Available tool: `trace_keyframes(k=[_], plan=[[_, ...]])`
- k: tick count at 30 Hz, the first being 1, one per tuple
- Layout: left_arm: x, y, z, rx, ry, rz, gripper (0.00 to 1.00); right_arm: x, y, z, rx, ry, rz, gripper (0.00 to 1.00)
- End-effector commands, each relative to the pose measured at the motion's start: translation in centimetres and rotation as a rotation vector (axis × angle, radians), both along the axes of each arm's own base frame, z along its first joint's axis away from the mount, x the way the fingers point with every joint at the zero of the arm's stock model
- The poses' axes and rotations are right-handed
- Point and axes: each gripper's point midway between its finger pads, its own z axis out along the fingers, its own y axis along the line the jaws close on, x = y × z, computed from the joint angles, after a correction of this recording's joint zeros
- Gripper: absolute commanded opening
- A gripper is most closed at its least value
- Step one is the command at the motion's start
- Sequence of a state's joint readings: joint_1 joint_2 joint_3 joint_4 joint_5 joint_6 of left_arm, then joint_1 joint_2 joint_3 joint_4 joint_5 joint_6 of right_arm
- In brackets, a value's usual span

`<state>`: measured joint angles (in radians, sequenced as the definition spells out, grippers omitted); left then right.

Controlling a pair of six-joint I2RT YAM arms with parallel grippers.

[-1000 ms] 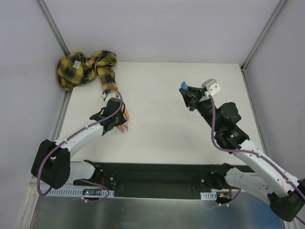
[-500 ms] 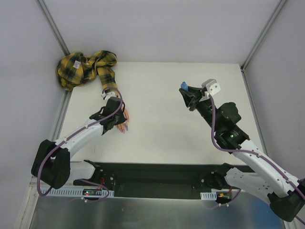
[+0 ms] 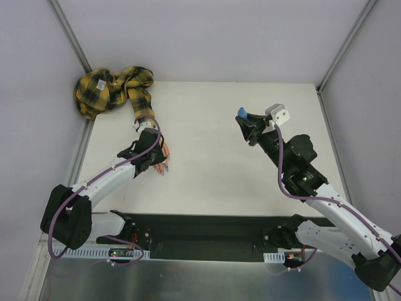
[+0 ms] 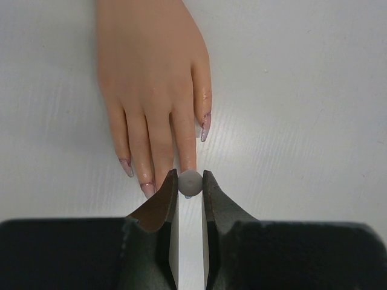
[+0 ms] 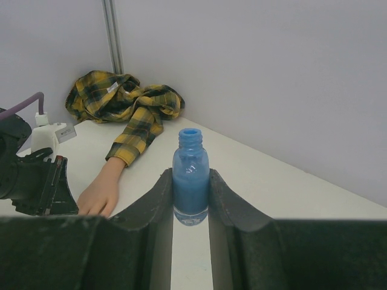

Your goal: Paint the nails

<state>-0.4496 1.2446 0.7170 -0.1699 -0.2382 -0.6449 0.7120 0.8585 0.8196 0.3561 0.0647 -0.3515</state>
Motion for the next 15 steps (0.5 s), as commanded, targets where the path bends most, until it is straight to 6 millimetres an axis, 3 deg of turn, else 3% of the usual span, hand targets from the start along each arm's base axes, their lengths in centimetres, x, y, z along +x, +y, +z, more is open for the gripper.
trace_keyframes(k=[1,15], plan=[[-0.31,-0.04,-0.12,-0.013,0.007,-0.016,0.0,-0.45,-0.21,2.83,0.072,-0.069,0.012,0.0],[-0.84,0.32,-0.48,-0.005,0.021,-0.009,0.0,-0.41,-0.11,2.74,0.07,-0.067,0.015,0.0]])
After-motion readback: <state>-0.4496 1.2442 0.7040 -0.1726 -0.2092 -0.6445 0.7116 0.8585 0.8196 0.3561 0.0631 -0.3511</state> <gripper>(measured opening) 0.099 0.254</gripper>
